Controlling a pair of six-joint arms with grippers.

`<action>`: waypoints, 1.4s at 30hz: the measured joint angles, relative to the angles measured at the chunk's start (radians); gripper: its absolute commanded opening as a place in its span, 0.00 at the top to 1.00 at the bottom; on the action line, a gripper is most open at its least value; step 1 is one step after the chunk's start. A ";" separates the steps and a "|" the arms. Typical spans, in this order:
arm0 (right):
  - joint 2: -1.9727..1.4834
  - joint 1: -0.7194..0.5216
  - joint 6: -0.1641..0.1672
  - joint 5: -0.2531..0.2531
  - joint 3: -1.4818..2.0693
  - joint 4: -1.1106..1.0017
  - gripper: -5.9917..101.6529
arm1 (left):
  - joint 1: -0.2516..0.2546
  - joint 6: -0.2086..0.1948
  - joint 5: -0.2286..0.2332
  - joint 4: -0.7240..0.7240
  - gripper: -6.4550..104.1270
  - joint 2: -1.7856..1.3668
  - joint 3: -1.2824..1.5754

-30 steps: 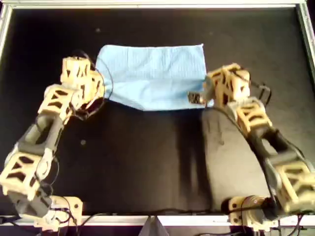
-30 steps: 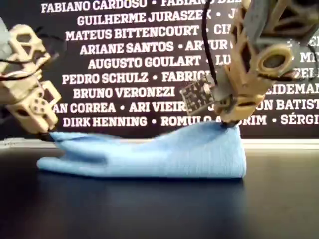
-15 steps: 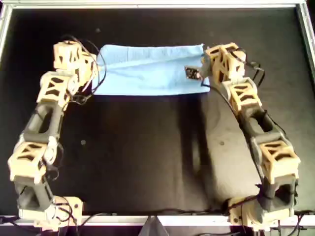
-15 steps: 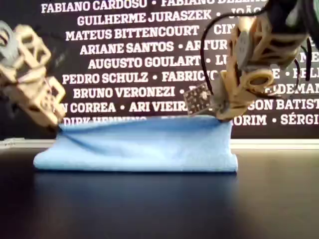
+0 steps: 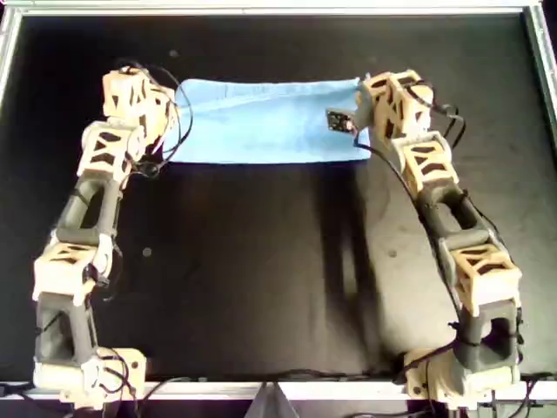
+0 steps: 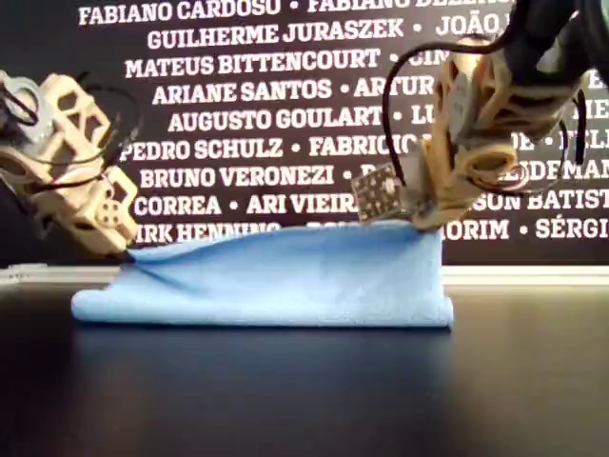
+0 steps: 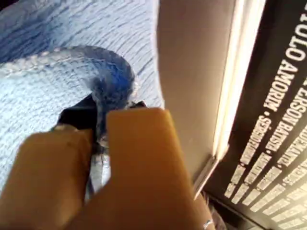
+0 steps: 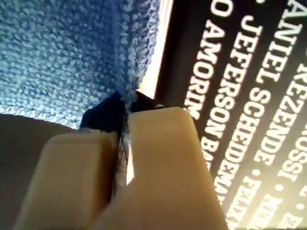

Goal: Fold a cloth

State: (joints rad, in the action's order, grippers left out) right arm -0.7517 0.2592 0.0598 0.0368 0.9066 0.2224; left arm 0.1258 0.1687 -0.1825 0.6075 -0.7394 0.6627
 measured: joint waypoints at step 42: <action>-0.624 -0.014 0.002 0.011 0.347 0.008 0.41 | -0.002 0.000 0.002 0.256 0.42 -0.347 0.121</action>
State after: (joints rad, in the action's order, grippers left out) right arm -1.3760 0.2454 0.0614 0.0476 1.2533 0.2301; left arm 0.1243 0.1687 -0.1810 0.8636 -1.0861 0.7839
